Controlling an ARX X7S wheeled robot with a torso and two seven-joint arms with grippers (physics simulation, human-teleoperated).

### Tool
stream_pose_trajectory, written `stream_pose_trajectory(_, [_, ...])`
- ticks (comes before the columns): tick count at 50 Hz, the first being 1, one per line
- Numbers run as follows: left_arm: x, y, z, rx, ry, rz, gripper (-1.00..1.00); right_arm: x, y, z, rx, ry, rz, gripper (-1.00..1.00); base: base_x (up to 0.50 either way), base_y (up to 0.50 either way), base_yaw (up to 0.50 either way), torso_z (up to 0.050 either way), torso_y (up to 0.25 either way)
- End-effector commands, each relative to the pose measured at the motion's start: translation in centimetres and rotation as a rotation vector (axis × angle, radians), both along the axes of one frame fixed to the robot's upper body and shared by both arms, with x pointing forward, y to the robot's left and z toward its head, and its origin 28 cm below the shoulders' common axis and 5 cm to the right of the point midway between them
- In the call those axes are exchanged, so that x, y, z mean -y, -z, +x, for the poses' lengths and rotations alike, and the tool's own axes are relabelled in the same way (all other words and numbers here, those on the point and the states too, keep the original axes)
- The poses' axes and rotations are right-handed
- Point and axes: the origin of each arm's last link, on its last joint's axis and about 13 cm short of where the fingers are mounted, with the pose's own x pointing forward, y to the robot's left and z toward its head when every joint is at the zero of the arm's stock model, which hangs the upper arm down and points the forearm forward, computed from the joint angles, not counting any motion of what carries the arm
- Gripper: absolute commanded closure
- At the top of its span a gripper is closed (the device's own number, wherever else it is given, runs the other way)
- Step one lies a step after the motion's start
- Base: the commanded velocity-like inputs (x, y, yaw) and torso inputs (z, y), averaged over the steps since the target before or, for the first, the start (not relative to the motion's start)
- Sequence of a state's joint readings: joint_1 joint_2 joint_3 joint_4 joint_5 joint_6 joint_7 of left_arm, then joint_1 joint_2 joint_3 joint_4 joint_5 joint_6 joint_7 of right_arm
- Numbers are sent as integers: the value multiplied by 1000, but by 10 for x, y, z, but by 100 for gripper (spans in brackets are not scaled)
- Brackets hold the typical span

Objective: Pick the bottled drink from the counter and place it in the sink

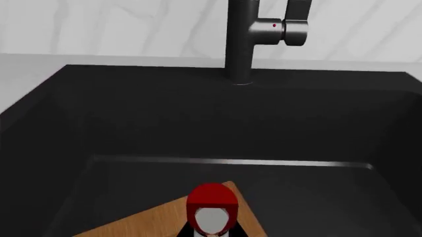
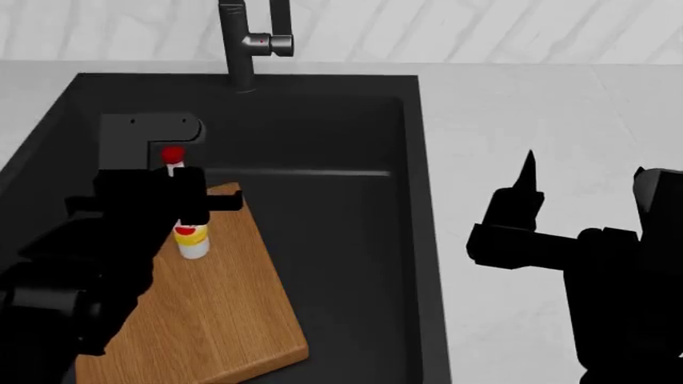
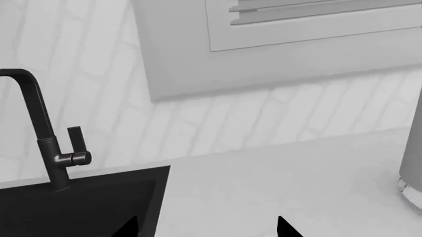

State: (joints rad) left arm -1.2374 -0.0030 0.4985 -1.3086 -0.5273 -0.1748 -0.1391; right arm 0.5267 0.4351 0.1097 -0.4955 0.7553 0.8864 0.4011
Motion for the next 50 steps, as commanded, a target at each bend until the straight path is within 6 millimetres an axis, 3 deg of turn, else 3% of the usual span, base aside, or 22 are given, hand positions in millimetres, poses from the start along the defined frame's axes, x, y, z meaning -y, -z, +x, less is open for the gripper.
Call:
stream_pose_trajectory(1, [1,6,-2,-3,-7,12,100,0,2,-1,-2,2,3,-100,0,0,0,0,0])
stream_pose_trajectory(15, [0,21,-8,-57,-19,44,100,1,0,-3,2,7,4,-100,0,0,0,0,0])
stream_pose_trajectory(22, [0,16,-6,-36,5,61,100,2,1,-2,1,10,6,-100,0,0,1,0,0])
stream_pose_trajectory(23, [0,15,-6,-42,-6,60,-100,2,1,-2,1,10,6,-100,0,0,0,0,0])
stream_pose_trajectory(50, [-1,-6,2,15,0,55,-100,2,-3,-3,17,2,11,-100,0,0,0,0,0])
